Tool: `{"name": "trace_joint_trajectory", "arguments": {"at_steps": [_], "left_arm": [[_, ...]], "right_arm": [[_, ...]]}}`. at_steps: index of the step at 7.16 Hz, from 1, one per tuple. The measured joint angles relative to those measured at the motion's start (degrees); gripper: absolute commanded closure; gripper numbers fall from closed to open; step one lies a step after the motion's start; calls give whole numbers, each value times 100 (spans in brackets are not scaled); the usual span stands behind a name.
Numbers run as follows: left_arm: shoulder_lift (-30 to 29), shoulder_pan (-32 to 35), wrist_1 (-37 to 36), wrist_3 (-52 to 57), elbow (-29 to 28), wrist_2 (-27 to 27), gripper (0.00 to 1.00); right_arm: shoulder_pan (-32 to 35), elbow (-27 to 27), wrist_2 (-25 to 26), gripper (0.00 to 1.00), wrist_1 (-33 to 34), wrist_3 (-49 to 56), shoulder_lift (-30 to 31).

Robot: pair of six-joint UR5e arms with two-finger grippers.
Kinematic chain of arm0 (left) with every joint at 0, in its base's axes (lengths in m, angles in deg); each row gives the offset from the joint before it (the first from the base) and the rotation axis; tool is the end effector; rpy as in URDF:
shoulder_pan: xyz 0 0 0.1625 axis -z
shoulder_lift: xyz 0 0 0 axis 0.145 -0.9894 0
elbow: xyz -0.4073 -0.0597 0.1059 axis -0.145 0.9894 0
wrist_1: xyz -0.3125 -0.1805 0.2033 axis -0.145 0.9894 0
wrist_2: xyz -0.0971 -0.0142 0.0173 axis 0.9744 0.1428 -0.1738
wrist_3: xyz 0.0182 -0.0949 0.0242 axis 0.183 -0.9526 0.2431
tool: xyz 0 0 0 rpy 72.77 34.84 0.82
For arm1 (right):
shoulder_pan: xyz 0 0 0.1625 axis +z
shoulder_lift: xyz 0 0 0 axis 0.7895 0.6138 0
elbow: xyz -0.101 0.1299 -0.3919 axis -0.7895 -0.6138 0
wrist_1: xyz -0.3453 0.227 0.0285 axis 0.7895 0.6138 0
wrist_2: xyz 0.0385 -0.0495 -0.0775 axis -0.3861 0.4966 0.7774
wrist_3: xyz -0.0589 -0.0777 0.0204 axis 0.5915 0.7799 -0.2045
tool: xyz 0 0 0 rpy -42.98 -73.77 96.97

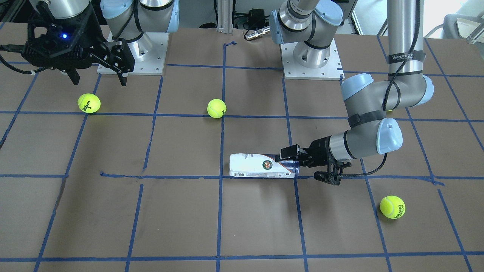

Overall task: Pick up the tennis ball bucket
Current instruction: 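Reach the left gripper to the can's navy lid end and grasp it, then lift the lid end with the left gripper, tipping the can upright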

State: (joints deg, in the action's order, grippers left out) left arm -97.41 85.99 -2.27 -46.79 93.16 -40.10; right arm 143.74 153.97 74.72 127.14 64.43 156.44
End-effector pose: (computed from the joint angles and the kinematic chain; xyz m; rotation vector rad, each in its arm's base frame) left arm -0.0757 -0.5486 0.1875 0.0177 -2.4611 -0.1798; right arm 0.1407 -0.4924 0.5345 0.0594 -3.0767 0.0178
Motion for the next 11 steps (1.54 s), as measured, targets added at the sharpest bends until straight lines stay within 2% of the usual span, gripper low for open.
{"name": "trace_joint_trajectory", "arguments": {"at_steps": [1,2,3,4,5,9,11], "left_arm": [[1,2,-4,-38,-13,-16,46],[2,3,-4,-158,-68,-24,61],[2,4,14,-318,-163,-29,73],[1,4,46,-425,-230,-48,91],[1,4,63,-501,-257,-104,100],[16,4,92,-645,-307,-257,100],[71,4,168,-1147,-445,-236,100]], "right_arm": [[-21,-1,29,0,-23,-1,-59],[-40,-4,114,0,-51,-5,-77],[-40,-24,183,0,-36,-13,-91],[-40,-31,221,0,-89,-15,-89],[-36,-34,233,0,-218,-13,-71],[-36,-43,-371,0,-368,-30,-115],[-74,-27,-391,0,-356,-34,-152]]}}
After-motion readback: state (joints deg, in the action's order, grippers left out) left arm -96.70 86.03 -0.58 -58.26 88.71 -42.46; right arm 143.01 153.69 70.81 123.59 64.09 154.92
